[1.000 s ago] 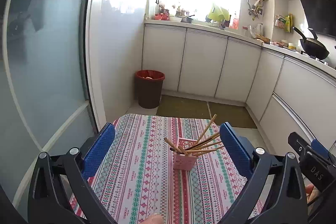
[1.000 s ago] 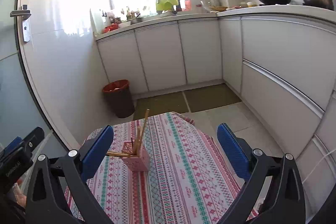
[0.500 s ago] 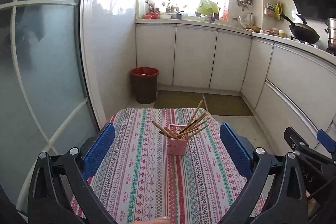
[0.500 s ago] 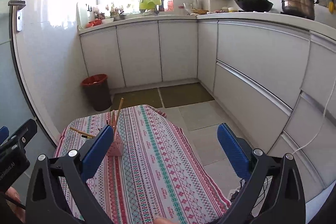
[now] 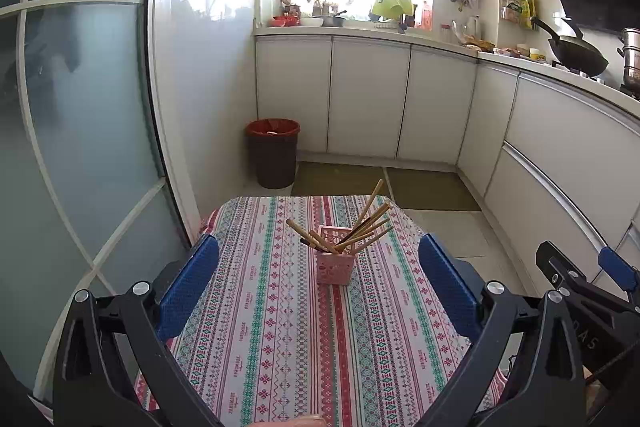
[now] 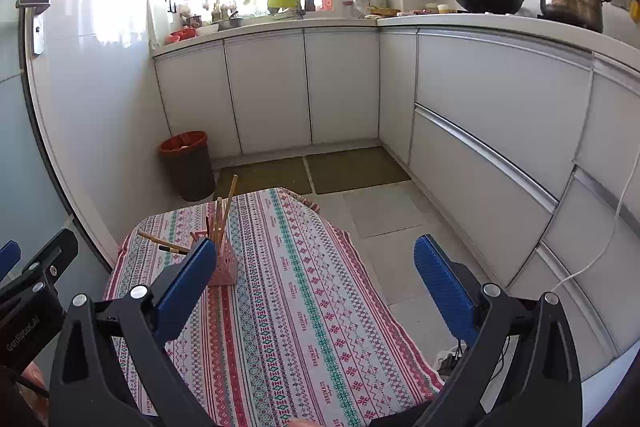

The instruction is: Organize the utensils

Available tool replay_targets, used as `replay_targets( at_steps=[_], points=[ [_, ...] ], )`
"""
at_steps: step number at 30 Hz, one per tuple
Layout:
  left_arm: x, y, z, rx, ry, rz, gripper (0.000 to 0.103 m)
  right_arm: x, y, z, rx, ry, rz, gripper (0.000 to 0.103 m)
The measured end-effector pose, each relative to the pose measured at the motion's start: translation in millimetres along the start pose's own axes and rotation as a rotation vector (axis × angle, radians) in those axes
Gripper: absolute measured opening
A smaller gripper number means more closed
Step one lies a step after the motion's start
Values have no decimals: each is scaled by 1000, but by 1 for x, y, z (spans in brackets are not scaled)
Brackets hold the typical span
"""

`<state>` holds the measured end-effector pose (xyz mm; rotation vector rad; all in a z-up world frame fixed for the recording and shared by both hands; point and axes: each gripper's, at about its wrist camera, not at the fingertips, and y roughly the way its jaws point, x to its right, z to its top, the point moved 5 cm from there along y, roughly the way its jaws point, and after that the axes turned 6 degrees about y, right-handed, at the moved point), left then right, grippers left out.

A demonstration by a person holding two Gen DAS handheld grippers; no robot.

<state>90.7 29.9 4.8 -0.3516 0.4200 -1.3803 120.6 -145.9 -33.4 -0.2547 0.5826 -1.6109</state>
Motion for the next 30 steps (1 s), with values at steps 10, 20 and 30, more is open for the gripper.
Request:
replay_targets(
  at_steps=[10, 20, 30],
  points=[
    [-1, 4, -2, -9, -2, -1, 96, 0, 5, -3, -22, 5, 14, 96],
    [-1, 8, -3, -21, -7, 2, 96, -2, 9, -6, -41, 13, 26, 96],
    [-2, 9, -3, -26, -11, 0, 96, -3, 9, -7, -50, 16, 36, 96]
  ],
)
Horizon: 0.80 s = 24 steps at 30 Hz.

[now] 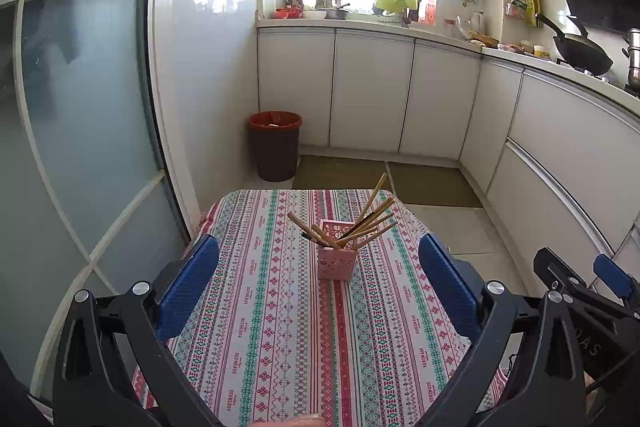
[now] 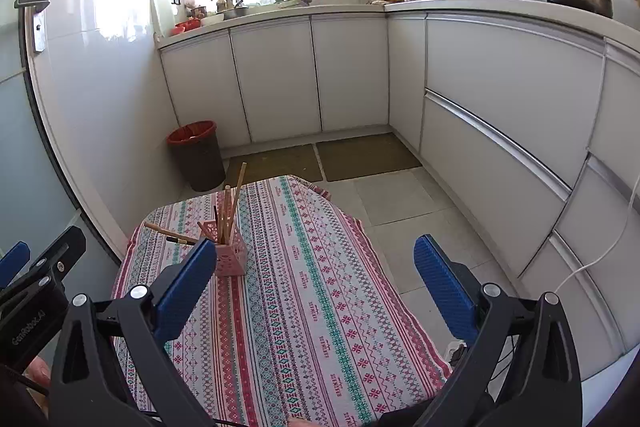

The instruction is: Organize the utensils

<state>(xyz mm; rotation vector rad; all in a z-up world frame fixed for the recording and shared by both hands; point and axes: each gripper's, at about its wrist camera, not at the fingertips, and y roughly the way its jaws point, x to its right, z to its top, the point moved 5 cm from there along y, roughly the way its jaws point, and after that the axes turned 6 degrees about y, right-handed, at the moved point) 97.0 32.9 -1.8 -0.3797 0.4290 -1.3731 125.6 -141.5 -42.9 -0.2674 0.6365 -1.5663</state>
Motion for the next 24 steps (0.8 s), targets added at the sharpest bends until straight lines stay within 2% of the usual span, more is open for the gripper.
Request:
replay_targets(
  at_steps=[24],
  points=[
    [-2, 2, -1, -7, 2, 0, 96, 2, 1, -2, -6, 2, 3, 96]
  ],
)
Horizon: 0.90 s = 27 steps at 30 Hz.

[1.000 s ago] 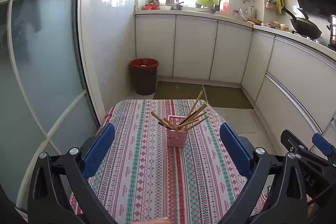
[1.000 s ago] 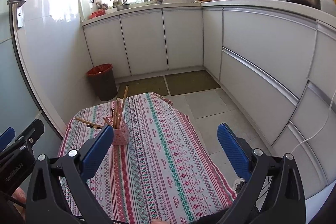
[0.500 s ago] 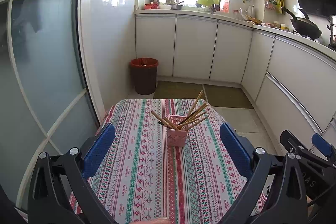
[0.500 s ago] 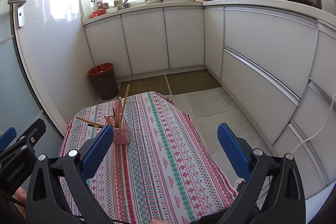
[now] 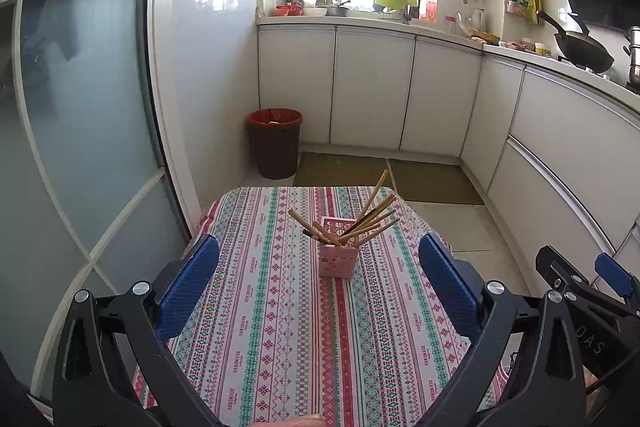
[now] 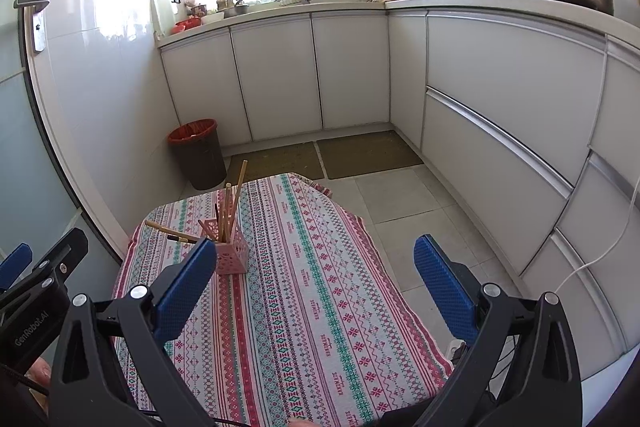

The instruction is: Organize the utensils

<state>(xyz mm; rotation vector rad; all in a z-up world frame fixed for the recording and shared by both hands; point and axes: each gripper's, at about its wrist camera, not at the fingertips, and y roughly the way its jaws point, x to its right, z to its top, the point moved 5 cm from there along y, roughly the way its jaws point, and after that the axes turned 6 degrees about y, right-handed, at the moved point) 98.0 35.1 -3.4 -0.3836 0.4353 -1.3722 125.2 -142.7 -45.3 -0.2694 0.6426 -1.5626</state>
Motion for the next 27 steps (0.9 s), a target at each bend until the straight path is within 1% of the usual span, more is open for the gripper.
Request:
replay_targets(
  at_steps=[27],
  points=[
    [-3, 3, -4, -6, 6, -3, 96, 1, 2, -1, -22, 14, 15, 96]
  ],
)
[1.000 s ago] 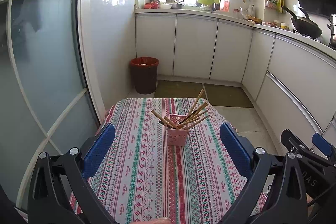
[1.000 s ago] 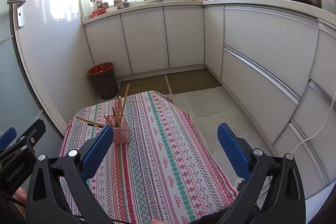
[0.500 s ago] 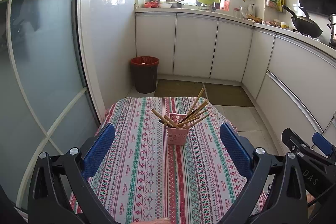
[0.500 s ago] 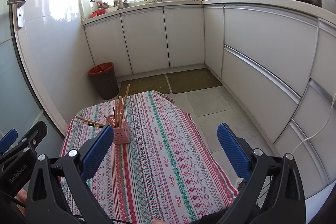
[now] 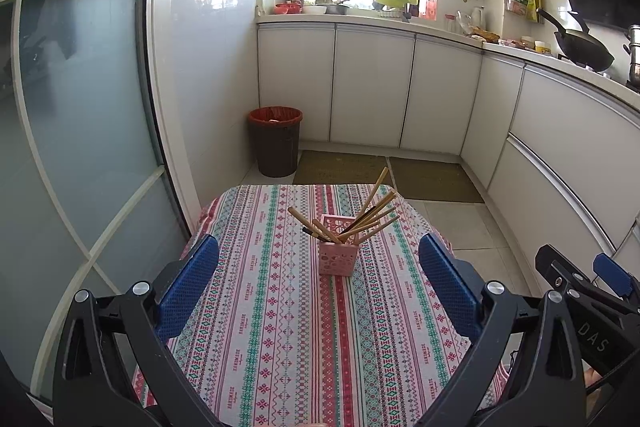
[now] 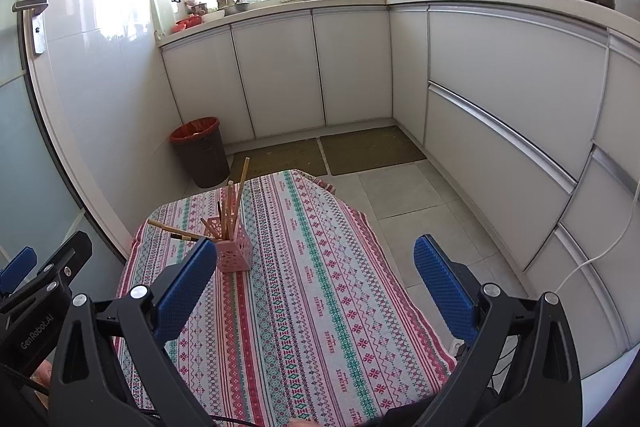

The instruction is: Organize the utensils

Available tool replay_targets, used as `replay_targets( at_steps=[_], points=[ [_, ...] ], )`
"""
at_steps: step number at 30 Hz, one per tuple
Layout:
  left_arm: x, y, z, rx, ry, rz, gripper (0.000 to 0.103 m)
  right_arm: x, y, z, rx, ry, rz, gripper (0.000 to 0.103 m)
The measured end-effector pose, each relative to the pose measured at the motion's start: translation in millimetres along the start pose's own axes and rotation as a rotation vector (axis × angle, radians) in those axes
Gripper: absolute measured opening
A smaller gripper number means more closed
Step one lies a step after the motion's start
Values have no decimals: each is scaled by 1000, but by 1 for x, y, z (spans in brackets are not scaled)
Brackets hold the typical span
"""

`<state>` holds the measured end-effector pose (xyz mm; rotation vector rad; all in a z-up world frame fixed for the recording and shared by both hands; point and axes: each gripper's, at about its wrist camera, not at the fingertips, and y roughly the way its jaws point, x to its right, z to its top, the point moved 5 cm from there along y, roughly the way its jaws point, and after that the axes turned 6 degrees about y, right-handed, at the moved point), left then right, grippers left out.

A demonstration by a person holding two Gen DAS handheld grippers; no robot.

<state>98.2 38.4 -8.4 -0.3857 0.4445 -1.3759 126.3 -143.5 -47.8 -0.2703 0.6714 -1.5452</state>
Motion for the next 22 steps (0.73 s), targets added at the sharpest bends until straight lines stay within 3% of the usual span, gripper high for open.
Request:
replay_targets(
  at_steps=[10, 22],
  points=[
    [4, -6, 0, 53, 26, -13, 91, 2, 1, 0, -7, 9, 6, 96],
    [4, -1, 1, 5, 12, -12, 96, 4, 2, 0, -16, 23, 11, 96]
  ],
)
